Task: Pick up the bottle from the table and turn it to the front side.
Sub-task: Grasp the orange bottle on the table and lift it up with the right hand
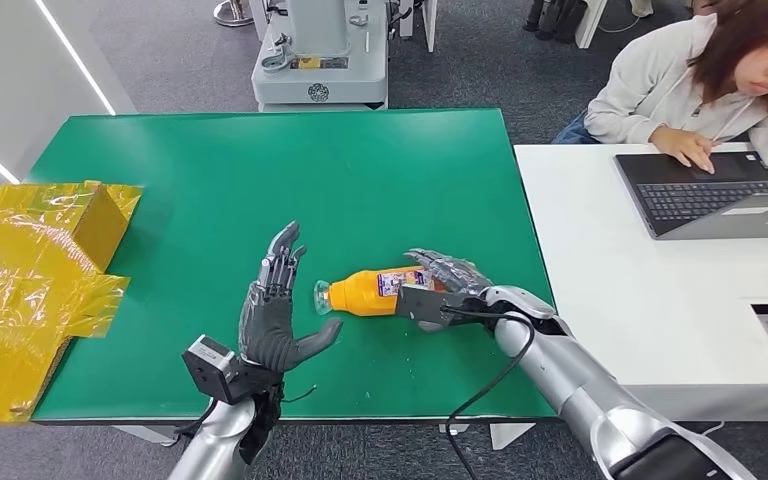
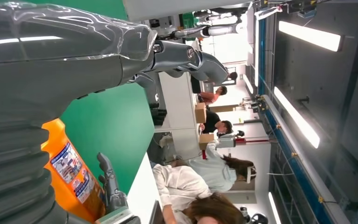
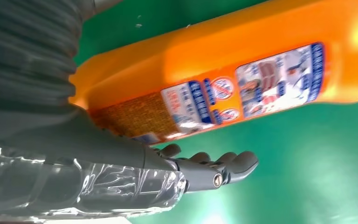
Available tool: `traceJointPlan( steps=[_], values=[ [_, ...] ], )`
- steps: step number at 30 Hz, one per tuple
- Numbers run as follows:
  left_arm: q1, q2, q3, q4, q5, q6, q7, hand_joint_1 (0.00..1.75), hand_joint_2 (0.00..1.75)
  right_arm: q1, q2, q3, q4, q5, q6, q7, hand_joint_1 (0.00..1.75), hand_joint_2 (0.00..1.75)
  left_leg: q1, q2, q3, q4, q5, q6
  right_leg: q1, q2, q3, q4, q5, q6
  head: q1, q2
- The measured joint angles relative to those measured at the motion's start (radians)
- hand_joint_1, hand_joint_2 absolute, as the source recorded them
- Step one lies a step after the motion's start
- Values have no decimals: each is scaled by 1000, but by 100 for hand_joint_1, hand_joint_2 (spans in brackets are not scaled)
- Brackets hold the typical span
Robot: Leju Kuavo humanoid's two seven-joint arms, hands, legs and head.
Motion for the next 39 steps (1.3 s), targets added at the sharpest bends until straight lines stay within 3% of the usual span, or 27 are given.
traceJointPlan(
  steps=[13,20,24,30,38,39],
  values=[
    [-55,0,-5,89,24,19,0,0,175,-38,11,98,61,56,-20,68,2,175,0,1,2,0,0,0,0,1,1,0,0,0,0,0],
    [-35,4,-5,104,30,20,4,0,175,-83,-29,179,91,67,38,95,25,175,0,0,5,0,0,0,0,0,5,0,0,0,0,0],
    [-5,14,-4,92,20,26,10,0,175,-112,-57,212,92,41,105,84,132,175,0,0,6,0,0,0,0,0,6,-1,0,1,0,0],
    [25,27,5,57,10,35,17,0,175,-170,-68,239,128,-32,233,53,133,175,0,0,6,0,1,1,0,0,6,-1,2,1,0,0],
    [54,28,30,22,-9,41,28,0,175,-218,-58,291,187,-38,246,37,141,175,0,0,6,0,2,1,0,0,6,0,2,1,0,0],
    [56,29,33,20,-11,42,28,0,175,-221,-57,299,193,-36,241,35,151,175,0,0,6,0,2,1,0,0,6,0,2,1,0,0]
  ],
)
